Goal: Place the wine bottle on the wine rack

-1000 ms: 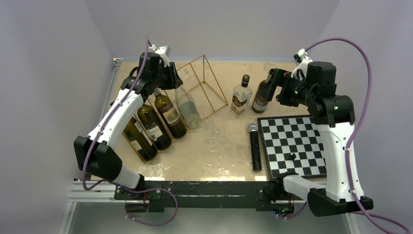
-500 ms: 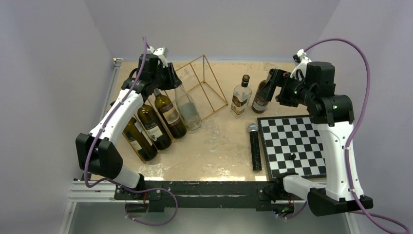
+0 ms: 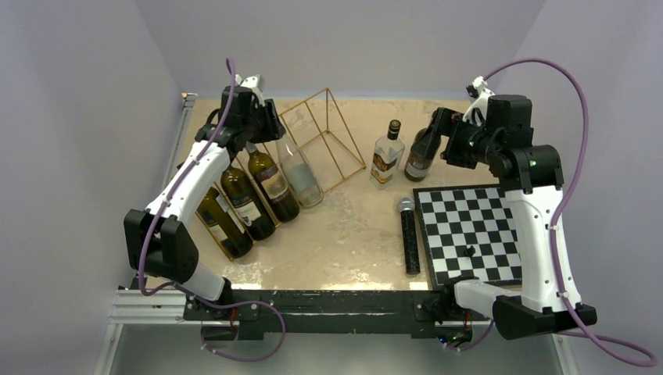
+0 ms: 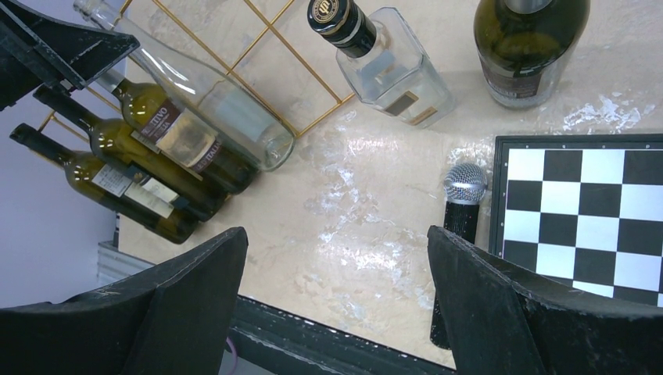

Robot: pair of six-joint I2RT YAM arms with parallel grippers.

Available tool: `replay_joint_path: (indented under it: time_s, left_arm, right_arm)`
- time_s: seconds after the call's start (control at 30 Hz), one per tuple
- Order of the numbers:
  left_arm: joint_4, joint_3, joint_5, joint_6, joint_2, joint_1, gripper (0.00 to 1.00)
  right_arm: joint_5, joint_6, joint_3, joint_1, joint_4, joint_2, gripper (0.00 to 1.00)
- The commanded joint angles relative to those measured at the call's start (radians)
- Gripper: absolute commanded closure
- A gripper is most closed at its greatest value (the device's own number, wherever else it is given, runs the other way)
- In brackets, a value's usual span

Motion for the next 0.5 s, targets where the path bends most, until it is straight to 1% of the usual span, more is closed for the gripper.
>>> replay_joint_path:
  time_s: [0.0,0.13,0.33,0.43,0.47]
  left_arm:
    - [0.039,0.008,-0.006,0.012,0.009,0.006,0.5]
    - [0.036,0.009,-0.012,0.002,0.014,0.008,0.5]
    - [0.01,0.014,0.016,-0.021,0.005,0.017,0.5]
    - [-0.001,0.022,0.043,-0.034,-0.027,0.017,0.45]
    - [-0.006,0.03,0.06,-0.037,-0.036,0.018,0.42]
  right_arm:
    - [0.002,0.0,0.042,0.0,0.036,0.002,0.1]
    - [0.007,0.001,0.037,0.0,0.038,0.002,0.1]
    - [0.0,0.002,0.038,-0.001,0.039,0.009,0.1]
    - [-0.001,0.003,0.039,-0.001,0.042,0.007,0.1]
    - [-0.003,0.002,0.04,0.0,0.043,0.006,0.1]
